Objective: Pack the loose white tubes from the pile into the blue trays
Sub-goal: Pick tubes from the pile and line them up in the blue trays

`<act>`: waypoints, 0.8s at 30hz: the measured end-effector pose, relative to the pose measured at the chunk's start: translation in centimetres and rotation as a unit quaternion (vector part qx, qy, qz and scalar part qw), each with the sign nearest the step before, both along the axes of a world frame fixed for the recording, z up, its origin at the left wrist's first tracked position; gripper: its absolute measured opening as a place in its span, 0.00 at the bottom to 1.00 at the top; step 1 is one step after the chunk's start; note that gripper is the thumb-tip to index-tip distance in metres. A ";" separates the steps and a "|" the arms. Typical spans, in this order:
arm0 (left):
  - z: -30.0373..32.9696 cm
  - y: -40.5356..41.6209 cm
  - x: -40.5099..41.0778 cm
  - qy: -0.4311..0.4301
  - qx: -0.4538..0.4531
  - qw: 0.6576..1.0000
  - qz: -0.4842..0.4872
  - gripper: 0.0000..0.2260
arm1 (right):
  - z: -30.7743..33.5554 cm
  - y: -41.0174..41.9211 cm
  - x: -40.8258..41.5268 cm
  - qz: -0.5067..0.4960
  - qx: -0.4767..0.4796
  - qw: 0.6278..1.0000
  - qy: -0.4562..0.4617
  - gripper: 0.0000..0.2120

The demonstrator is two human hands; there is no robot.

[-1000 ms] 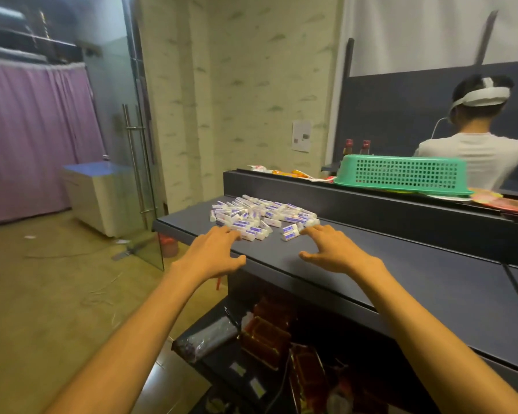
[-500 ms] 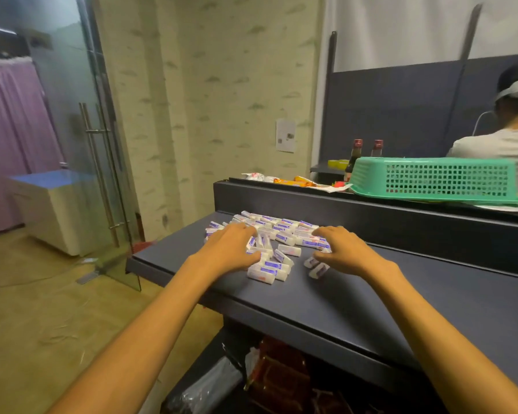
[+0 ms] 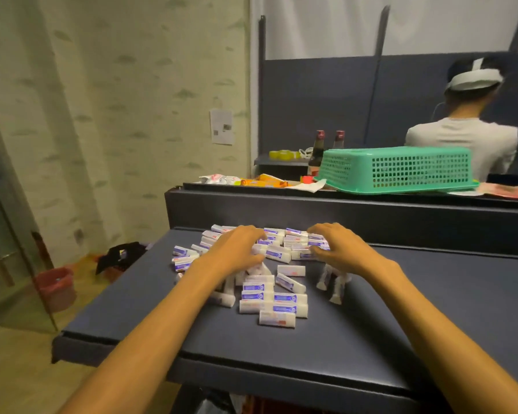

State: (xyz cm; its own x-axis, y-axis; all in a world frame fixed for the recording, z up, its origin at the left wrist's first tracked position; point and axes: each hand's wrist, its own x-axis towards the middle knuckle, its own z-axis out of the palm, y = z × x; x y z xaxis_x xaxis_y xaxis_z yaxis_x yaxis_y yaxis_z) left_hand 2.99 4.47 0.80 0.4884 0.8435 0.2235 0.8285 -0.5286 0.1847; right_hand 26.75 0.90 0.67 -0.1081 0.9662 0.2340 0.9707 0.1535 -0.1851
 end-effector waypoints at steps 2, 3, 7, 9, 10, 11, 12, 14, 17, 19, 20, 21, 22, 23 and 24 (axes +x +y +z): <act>-0.2 1.3 0.3 -0.009 -0.002 0.999 -0.041 0.21 | -0.1 0.0 -0.4 -0.025 -0.001 1.000 0.003 0.20; -0.4 1.9 0.5 -0.012 -0.003 0.998 -0.062 0.20 | -0.2 -0.1 -0.7 -0.036 -0.002 0.999 0.002 0.20; -1.0 3.3 2.0 -0.011 -0.003 0.991 -0.135 0.15 | -0.5 -0.8 -1.0 -0.079 0.006 0.997 0.014 0.20; -1.2 3.6 2.6 -0.003 -0.002 0.987 -0.162 0.14 | -0.5 -1.2 -0.8 -0.096 0.012 0.995 0.017 0.20; -1.3 3.8 2.8 0.004 -0.001 0.985 -0.170 0.13 | -0.5 -1.3 -0.7 -0.103 0.015 0.994 0.017 0.20; -1.4 4.0 3.0 0.012 -0.002 0.985 -0.173 0.13 | -0.5 -1.5 -0.5 -0.110 0.017 0.994 0.017 0.19; -1.4 4.2 3.2 0.018 -0.003 0.985 -0.174 0.12 | -0.5 -1.6 -0.4 -0.117 0.019 0.993 0.017 0.19; -1.2 4.5 3.5 0.035 -0.010 0.984 -0.175 0.13 | -0.6 -1.7 -0.2 -0.124 0.023 0.992 0.021 0.18; -1.0 4.7 3.8 0.060 -0.016 0.983 -0.174 0.14 | -0.7 -1.8 0.0 -0.119 0.026 0.992 0.021 0.18; -1.1 4.7 3.8 0.053 -0.021 0.984 -0.169 0.14 | -0.8 -1.7 0.1 -0.116 0.023 0.993 0.025 0.19; -1.2 4.7 3.7 0.039 -0.021 0.985 -0.165 0.13 | -0.8 -1.6 0.1 -0.115 0.021 0.993 0.030 0.19; -1.3 4.7 3.5 0.023 -0.023 0.987 -0.160 0.12 | -0.8 -1.5 0.1 -0.112 0.019 0.993 0.033 0.19; -1.3 4.7 3.3 0.005 -0.023 0.987 -0.156 0.12 | -0.8 -1.4 0.2 -0.109 0.016 0.993 0.035 0.19; -1.3 4.6 3.1 -0.012 -0.022 0.988 -0.152 0.11 | -0.8 -1.3 0.2 -0.105 0.013 0.994 0.037 0.19; -1.1 4.6 2.9 -0.031 -0.019 0.988 -0.152 0.11 | -0.8 -1.2 0.3 -0.102 0.012 0.994 0.037 0.19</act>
State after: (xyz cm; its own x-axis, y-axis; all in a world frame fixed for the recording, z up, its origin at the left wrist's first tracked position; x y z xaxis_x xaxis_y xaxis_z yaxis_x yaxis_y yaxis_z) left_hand 5.86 9.09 -0.33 0.7063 0.6689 0.2318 0.6197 -0.7424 0.2544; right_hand 27.05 -0.35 -0.12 0.1073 0.9602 0.2577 0.9660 -0.0394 -0.2554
